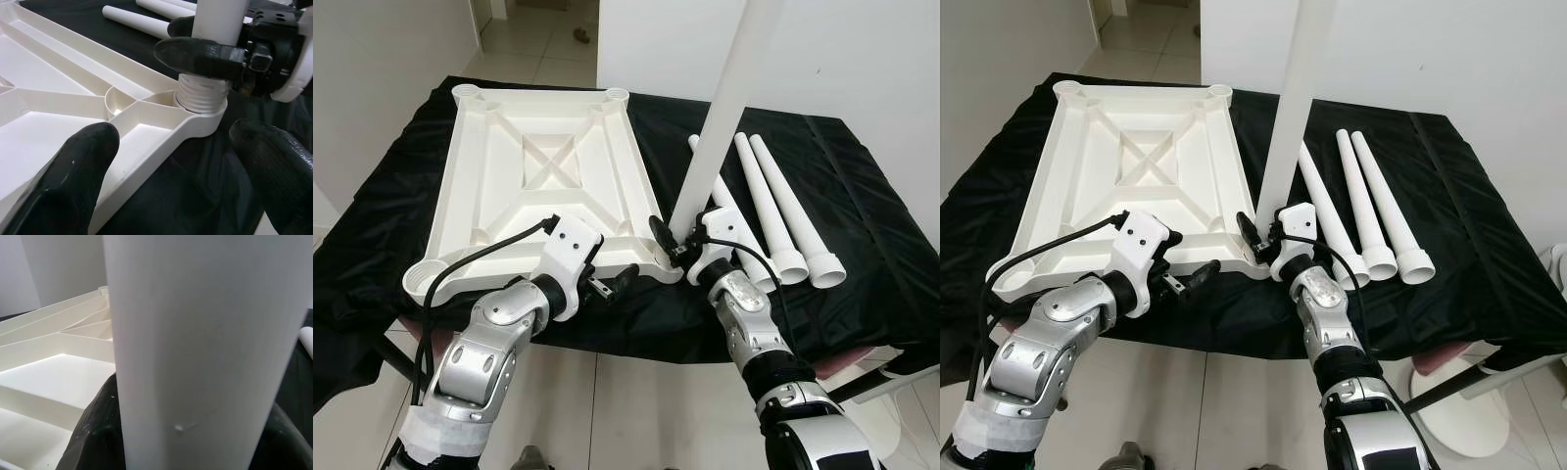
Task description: Building children table
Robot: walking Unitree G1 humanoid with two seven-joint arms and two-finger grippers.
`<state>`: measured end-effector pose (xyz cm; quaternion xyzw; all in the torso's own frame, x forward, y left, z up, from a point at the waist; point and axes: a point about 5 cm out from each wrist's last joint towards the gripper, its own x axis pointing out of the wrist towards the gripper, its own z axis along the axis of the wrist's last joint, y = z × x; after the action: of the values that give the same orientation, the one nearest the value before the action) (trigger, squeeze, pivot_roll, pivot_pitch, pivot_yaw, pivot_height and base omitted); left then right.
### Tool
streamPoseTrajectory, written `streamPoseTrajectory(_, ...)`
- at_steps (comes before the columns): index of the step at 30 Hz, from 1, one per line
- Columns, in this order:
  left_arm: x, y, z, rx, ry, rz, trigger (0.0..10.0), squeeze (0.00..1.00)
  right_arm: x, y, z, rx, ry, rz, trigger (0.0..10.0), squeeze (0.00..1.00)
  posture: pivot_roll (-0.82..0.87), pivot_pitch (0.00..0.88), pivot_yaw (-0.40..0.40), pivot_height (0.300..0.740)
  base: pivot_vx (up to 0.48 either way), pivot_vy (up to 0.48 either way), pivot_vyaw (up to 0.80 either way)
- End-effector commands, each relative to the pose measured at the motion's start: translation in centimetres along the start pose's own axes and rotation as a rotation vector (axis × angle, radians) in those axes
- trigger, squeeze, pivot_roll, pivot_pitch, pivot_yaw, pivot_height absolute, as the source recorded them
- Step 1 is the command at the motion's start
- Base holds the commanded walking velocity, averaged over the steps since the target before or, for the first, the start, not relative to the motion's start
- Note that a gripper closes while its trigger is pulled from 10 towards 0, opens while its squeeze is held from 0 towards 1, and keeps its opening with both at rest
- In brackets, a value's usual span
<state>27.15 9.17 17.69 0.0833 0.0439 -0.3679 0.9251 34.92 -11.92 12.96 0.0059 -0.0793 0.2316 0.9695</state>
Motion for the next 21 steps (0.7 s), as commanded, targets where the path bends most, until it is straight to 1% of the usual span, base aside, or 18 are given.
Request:
streamPoseTrajectory(1,-0.1,-0.1,-0.1,0.003,0.013,0.028,10.0,0.00,-2.1,-0.5,-4.2,0.088,0.211,-0.077,10.0,0.00,0.20,0.088,-0.046,0.740,0.000,0.000,0.00)
streamPoseTrajectory(5,-0.1,-0.2,-0.1,0.002,0.013,0.028,10.0,0.00,-2.3,-0.6,-4.4,0.108,0.220,-0.101,10.0,0.00,0.20,0.087,-0.046,0.740,0.000,0.000,0.00)
streamPoseTrajectory(8,-0.1,-0.2,-0.1,0.002,0.013,0.026,10.0,0.00,-2.5,-1.0,-4.8,0.172,0.235,-0.163,10.0,0.00,0.20,0.087,-0.046,0.740,0.000,0.000,0.00)
streamPoseTrajectory(10,-0.1,-0.2,-0.1,0.003,0.013,0.025,10.0,0.00,-2.6,-1.1,-4.9,0.194,0.235,-0.194,10.0,0.00,0.20,0.085,-0.046,0.740,0.000,0.000,0.00)
streamPoseTrajectory(17,-0.1,-0.2,0.0,0.004,0.013,0.023,10.0,0.00,-3.0,-1.4,-5.0,0.225,0.209,-0.226,10.0,0.00,0.21,0.080,-0.045,0.740,0.000,0.000,0.00)
streamPoseTrajectory(18,-0.1,-0.2,0.0,0.006,0.012,0.020,10.0,0.00,-3.3,-1.4,-5.2,0.210,0.210,-0.237,10.0,0.00,0.21,0.077,-0.046,0.740,0.000,0.000,0.00)
streamPoseTrajectory(21,-0.1,-0.3,0.0,0.007,0.012,0.019,10.0,0.00,-3.4,-1.3,-5.3,0.197,0.214,-0.236,10.0,0.00,0.21,0.077,-0.046,0.740,0.000,0.000,0.00)
